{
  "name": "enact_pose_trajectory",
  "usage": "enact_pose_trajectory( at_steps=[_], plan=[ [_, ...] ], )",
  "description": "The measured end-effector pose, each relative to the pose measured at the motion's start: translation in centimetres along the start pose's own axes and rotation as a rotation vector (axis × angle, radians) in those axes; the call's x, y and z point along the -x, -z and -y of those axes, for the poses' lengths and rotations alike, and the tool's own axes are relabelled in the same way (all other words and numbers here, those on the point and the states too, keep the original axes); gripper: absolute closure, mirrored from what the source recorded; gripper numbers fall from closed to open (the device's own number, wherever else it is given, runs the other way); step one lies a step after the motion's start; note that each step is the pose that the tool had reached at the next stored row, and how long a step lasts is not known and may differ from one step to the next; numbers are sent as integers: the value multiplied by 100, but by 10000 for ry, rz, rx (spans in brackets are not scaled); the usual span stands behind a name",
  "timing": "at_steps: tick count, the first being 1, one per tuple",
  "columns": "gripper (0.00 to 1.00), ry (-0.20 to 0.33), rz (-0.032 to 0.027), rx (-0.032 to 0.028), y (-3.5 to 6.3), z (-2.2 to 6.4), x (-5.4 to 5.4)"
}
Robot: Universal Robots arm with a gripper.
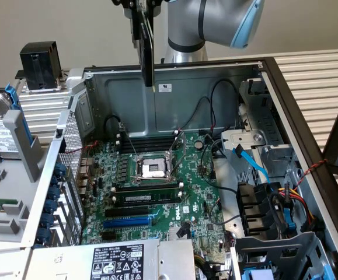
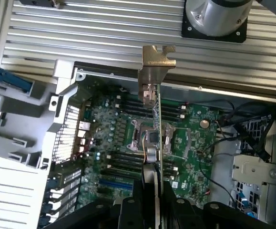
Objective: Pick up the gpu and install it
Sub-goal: 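Insert the gpu into the slot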
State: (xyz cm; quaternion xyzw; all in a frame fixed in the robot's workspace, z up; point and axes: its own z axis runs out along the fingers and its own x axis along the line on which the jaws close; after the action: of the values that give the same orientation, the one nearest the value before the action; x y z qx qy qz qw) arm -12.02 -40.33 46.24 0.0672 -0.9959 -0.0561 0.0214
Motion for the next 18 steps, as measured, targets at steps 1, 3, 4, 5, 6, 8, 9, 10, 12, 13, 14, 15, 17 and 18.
enact_pose_trajectory(
  at_steps=[1,3,4,5,6,8,9,10,12,13,14,15,17,18],
  plan=[
    [73,183,-21,-7,-1,0,0],
    [73,551,-64,-21,-4,0,0],
    [73,724,-84,-26,-5,1,0],
    [73,909,-105,-33,-7,1,0],
    [73,1081,-126,-39,-8,1,0],
    [73,1444,-168,-52,-10,1,0],
    [73,1633,-189,-59,-12,1,0],
    [73,1807,-209,-65,-13,2,1],
    [73,2175,-252,-77,-16,2,1],
    [73,2358,-273,-84,-17,2,1],
    [73,2537,-293,-91,-19,2,1],
    [73,2710,-313,-97,-20,2,1],
    [73,3073,-356,-110,-22,3,1],
    [73,3251,-376,-116,-24,3,1]
  ],
)
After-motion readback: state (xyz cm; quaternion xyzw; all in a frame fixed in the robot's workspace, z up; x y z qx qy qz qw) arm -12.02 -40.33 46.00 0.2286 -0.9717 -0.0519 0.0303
